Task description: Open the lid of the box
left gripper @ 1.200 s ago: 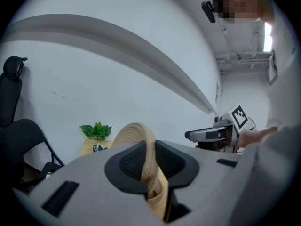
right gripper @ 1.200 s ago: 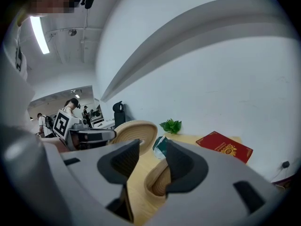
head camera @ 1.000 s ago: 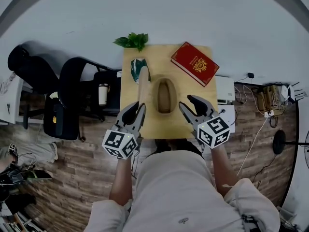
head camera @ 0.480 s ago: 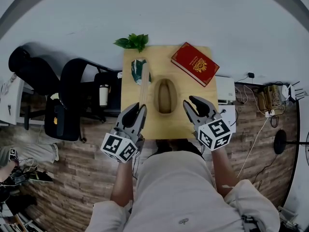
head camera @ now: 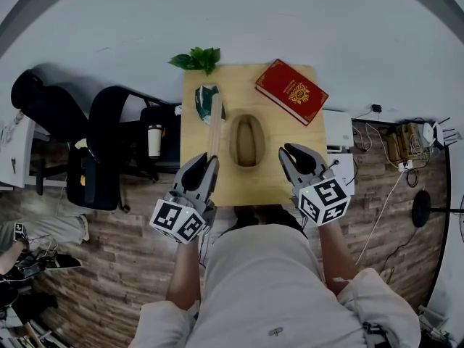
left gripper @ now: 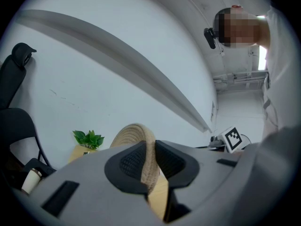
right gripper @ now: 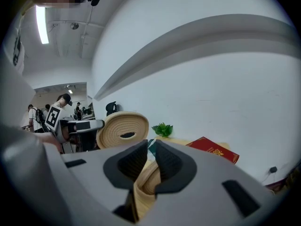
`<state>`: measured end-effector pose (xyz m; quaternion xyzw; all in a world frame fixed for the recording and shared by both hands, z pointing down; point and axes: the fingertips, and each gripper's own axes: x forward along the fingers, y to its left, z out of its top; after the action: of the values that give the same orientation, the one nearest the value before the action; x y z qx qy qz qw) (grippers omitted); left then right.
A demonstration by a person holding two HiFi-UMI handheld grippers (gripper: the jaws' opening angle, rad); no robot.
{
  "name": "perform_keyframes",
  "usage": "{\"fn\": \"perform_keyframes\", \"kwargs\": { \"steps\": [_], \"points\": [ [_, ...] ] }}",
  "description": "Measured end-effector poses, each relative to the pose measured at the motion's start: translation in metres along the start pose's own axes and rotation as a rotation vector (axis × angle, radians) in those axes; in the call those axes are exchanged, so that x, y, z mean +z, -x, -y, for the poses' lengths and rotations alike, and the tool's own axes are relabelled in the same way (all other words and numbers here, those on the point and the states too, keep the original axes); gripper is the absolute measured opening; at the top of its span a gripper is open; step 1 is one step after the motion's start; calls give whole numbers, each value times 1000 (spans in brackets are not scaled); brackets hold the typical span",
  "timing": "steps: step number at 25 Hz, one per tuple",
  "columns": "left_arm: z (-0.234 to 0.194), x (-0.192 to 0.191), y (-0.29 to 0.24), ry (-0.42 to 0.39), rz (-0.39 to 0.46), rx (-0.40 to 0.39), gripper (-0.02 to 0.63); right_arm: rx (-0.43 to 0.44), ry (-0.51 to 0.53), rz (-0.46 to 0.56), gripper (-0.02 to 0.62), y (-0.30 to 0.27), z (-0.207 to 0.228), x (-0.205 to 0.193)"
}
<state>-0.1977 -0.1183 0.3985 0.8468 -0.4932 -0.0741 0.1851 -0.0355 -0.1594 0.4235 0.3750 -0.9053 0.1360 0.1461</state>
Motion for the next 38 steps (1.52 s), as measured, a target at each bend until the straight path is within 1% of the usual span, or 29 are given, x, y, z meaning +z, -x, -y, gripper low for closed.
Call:
{"fn": "perform_keyframes", "kwargs": {
  "steps": [14,17,31,38],
  "points": [
    [1,-1,-4,3,-5,-11,63,-15,0,5,29,4,5,1],
    [2,-1,-5,15,-3,-12,63,-14,4,1,29,4,5,1],
    [4,-2,-7,13,-6,-20,63,-23,2,-3,18,6,8,-1],
    [6,-2,-6,17,-6,-25,63,-36,-3,-1,0,7,9,-2]
  ]
}}
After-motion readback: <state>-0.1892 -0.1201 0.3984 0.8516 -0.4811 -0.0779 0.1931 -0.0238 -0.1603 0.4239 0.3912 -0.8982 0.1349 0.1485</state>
